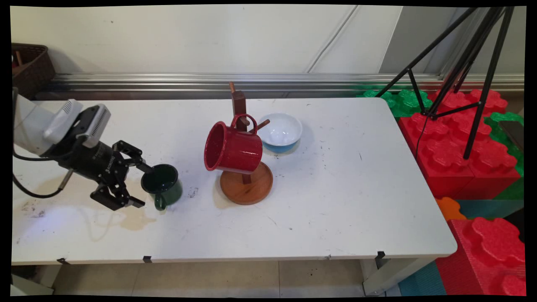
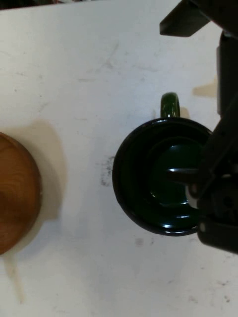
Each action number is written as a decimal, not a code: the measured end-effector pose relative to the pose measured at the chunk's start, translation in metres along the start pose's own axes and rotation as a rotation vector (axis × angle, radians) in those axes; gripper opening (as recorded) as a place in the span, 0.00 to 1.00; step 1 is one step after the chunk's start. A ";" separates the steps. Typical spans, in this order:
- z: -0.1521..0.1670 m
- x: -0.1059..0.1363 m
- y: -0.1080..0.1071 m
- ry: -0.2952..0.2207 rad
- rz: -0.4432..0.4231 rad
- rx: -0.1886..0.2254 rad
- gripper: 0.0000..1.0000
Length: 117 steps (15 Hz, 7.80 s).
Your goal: Pick up the red mug from the rack, then place the picked object on the table
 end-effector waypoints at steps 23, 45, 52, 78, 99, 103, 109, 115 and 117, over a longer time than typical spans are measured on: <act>-0.064 0.058 0.015 0.252 -0.188 -0.068 1.00; -0.028 0.119 0.008 0.402 -0.218 -0.105 1.00; -0.006 0.130 0.010 0.413 -0.233 -0.102 1.00; 0.023 0.139 0.011 0.434 -0.251 -0.064 0.00; 0.004 0.155 0.031 0.477 -0.217 -0.155 0.00; 0.002 0.158 0.036 0.479 -0.210 -0.173 0.00; -0.009 0.154 0.043 0.448 -0.177 -0.196 0.00; -0.023 0.138 0.041 0.386 -0.134 -0.189 0.00; -0.027 0.132 0.038 0.362 -0.122 -0.182 0.00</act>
